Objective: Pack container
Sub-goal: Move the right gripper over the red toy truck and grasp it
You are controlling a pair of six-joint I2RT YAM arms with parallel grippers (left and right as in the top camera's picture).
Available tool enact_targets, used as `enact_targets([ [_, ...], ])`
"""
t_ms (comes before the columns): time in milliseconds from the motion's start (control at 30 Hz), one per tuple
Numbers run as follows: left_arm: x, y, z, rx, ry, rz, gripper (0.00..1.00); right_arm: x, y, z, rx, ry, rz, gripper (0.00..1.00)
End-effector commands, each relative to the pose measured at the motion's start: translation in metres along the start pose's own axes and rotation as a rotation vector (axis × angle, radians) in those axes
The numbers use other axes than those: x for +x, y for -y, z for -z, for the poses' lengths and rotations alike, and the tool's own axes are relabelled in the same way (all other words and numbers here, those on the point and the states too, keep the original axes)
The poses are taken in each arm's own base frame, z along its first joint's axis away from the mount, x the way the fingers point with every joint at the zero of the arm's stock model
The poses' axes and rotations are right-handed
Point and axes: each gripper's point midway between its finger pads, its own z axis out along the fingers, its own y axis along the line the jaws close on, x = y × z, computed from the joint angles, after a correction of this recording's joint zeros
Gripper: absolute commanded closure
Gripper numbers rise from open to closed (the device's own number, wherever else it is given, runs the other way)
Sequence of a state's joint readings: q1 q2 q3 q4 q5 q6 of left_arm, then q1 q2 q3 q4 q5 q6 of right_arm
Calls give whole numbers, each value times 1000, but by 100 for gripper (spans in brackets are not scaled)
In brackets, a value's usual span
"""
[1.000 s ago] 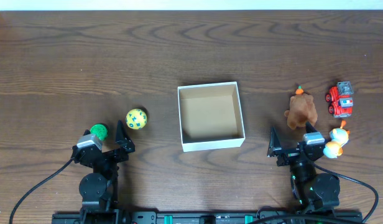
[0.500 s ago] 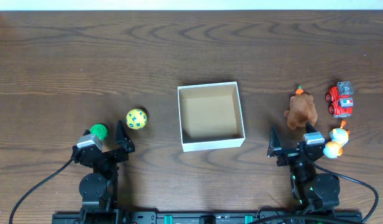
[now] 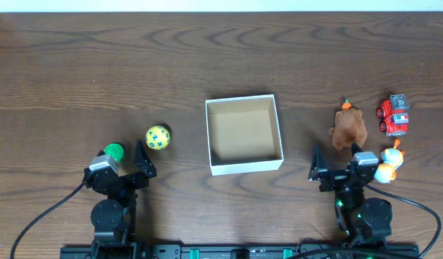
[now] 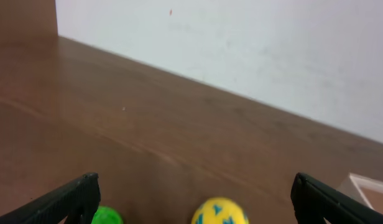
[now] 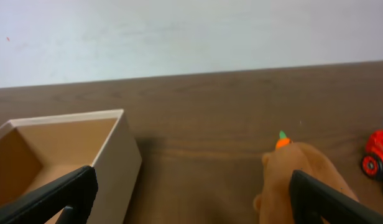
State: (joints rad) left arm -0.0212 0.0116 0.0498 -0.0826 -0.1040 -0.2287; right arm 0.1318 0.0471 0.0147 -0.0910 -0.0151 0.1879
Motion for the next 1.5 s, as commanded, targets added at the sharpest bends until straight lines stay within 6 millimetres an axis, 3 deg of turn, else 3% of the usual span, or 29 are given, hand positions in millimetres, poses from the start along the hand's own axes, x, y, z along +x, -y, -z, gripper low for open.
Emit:
enact_targets([
  [0,0,6,7,17,-77,-15,2,-17,3,6,33,-29,-33,1],
  [200,-46,15,33,-25,-209,-10,2,-61,6,19,116,-163,-47,1],
  [367,-75,23,38,-73,-360,-29,2,-104,20,11,209,-302,16,1],
  [633,-67,21,36,-155,-617,-66,2,-118,68,-18,334,-669,-31,1],
  [800,-62,20,35,-166,-652,-71,2,-113,101,-19,420,-873,-111,1],
  [1067,-62,20,35,-166,-653,-71,2,-142,124,-54,310,-856,200,1],
  [1233,-62,20,35,-167,-653,-71,2,-130,160,-81,317,-876,300,1],
  [1467,-61,20,35,-167,-654,-72,2,-62,202,-104,295,-1042,228,1],
])
